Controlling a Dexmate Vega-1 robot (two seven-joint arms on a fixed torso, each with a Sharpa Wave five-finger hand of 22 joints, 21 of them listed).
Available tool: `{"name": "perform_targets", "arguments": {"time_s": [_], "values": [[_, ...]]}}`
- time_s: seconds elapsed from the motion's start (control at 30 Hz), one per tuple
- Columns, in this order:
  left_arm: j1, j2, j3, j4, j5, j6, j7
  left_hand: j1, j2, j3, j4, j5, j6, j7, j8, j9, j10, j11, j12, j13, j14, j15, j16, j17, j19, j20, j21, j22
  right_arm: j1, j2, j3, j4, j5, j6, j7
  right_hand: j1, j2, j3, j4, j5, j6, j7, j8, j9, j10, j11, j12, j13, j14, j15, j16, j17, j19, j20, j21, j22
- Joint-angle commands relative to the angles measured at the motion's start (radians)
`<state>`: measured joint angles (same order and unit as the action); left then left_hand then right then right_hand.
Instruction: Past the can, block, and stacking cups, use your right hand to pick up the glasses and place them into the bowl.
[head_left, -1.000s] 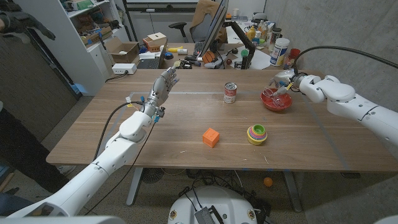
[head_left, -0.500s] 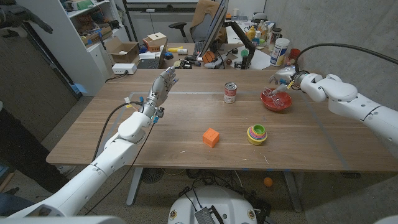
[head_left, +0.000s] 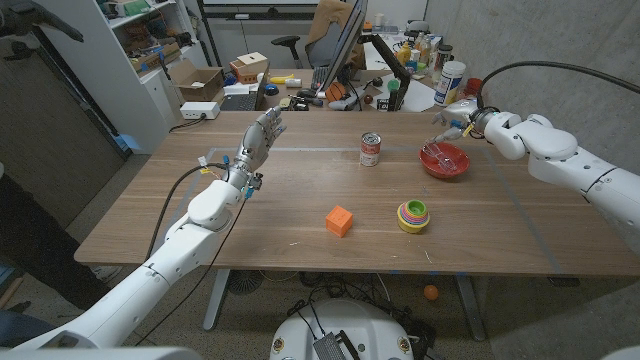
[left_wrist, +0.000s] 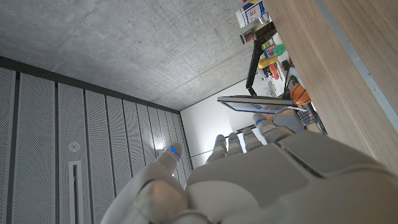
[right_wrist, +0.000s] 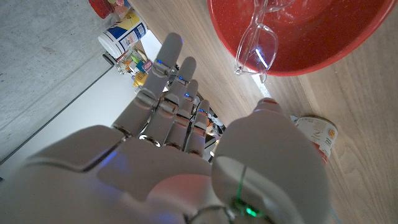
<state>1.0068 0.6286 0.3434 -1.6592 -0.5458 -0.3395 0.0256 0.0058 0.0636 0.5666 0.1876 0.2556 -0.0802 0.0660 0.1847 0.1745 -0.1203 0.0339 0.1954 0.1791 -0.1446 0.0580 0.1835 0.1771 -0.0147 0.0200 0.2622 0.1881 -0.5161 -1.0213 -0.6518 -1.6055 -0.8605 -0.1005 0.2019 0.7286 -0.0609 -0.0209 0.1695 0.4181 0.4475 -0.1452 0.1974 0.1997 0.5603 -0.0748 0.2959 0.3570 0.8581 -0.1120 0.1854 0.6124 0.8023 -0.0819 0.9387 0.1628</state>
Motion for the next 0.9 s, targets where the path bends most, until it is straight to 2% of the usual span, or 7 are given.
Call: {"name": "perform_targets", "arguments": {"time_s": [0.03,0.17,0.27,0.47,0.53,0.7,0.9], "values": [[0.009,0.003,-0.006,-0.007,-0.004,-0.003,0.002,0.007,0.116,0.005,-0.001,0.003,-0.002,0.003,-0.003,0.001,-0.006,0.001,0.0,0.004,-0.004,0.003,0.002,0.003,0.007,0.003,0.0,0.004,-0.003,-0.001,0.023,-0.027,0.011,-0.021,0.003,-0.017,-0.001,-0.016,-0.001,0.012,0.0,-0.008,0.003,0.003,-0.013,0.009,-0.013,-0.003,-0.028,-0.097,-0.004,-0.011,-0.008,0.009,-0.019,0.002],[0.012,0.004,-0.008,-0.008,-0.003,-0.002,0.004,0.007,0.116,0.005,-0.001,0.003,-0.003,0.003,-0.003,0.001,-0.006,0.002,0.0,0.004,-0.005,0.003,0.001,0.003,0.007,0.003,0.0,0.004,-0.005,-0.001,0.031,-0.027,0.026,-0.022,-0.002,-0.028,0.014,-0.02,0.0,0.018,-0.003,-0.005,0.003,0.003,-0.02,0.012,-0.024,-0.007,-0.042,-0.091,0.0,-0.018,-0.015,0.023,-0.033,0.003],[0.014,0.004,-0.008,-0.009,-0.002,-0.005,0.004,0.007,0.117,0.006,-0.001,0.003,-0.003,0.003,-0.003,0.001,-0.005,0.002,0.0,0.004,-0.005,0.003,0.001,0.003,0.007,0.003,-0.001,0.004,-0.007,-0.004,0.034,-0.03,0.026,-0.025,-0.009,-0.045,0.088,-0.01,0.004,0.028,-0.049,0.002,-0.009,0.003,-0.044,0.01,-0.048,-0.015,-0.075,-0.083,0.005,-0.033,-0.019,0.036,-0.059,0.004],[0.019,0.005,-0.012,-0.014,0.0,-0.006,0.01,0.008,0.118,0.006,-0.001,0.003,-0.003,0.003,-0.003,0.001,-0.007,0.001,0.0,0.004,-0.005,0.003,0.001,0.003,0.006,0.004,-0.002,0.004,-0.01,-0.005,0.045,-0.035,0.041,-0.031,-0.019,-0.074,0.171,0.001,0.008,0.027,-0.083,0.0,-0.01,0.003,-0.079,0.007,-0.075,-0.022,-0.125,-0.075,0.002,-0.05,-0.047,0.057,-0.097,0.003],[0.021,0.008,-0.013,-0.02,0.0,-0.002,0.012,0.008,0.118,0.007,-0.001,0.003,-0.003,0.003,-0.003,0.001,-0.007,0.001,0.0,0.004,-0.006,0.003,0.001,0.003,0.006,0.004,-0.002,0.004,-0.009,-0.006,0.048,-0.034,0.049,-0.028,-0.019,-0.088,0.178,-0.005,0.009,0.025,-0.101,0.001,-0.014,0.003,-0.091,0.004,-0.082,-0.024,-0.139,-0.071,0.002,-0.056,-0.057,0.061,-0.109,0.003],[0.024,0.007,-0.015,-0.022,0.0,-0.005,0.013,0.008,0.119,0.008,-0.001,0.003,-0.004,0.004,-0.003,0.001,-0.007,0.002,0.0,0.004,-0.007,0.004,0.001,0.003,0.006,0.004,-0.002,0.004,-0.007,-0.006,0.048,-0.036,0.054,-0.032,-0.012,-0.143,0.186,-0.037,0.008,0.019,-0.162,-0.004,-0.016,0.003,-0.137,-0.008,-0.102,-0.032,-0.206,-0.068,-0.004,-0.077,-0.114,0.08,-0.163,0.003],[0.025,0.004,-0.016,-0.02,-0.01,-0.007,0.007,0.009,0.119,0.009,-0.001,0.003,-0.003,0.004,-0.003,0.001,-0.007,0.003,0.0,0.004,-0.006,0.005,0.001,0.003,0.006,0.004,-0.003,0.004,-0.005,-0.004,0.053,-0.036,0.068,-0.036,-0.011,-0.171,0.198,-0.05,0.008,0.019,-0.175,-0.005,-0.012,0.003,-0.167,-0.007,-0.109,-0.037,-0.246,-0.057,-0.004,-0.089,-0.116,0.094,-0.182,0.003]]}}
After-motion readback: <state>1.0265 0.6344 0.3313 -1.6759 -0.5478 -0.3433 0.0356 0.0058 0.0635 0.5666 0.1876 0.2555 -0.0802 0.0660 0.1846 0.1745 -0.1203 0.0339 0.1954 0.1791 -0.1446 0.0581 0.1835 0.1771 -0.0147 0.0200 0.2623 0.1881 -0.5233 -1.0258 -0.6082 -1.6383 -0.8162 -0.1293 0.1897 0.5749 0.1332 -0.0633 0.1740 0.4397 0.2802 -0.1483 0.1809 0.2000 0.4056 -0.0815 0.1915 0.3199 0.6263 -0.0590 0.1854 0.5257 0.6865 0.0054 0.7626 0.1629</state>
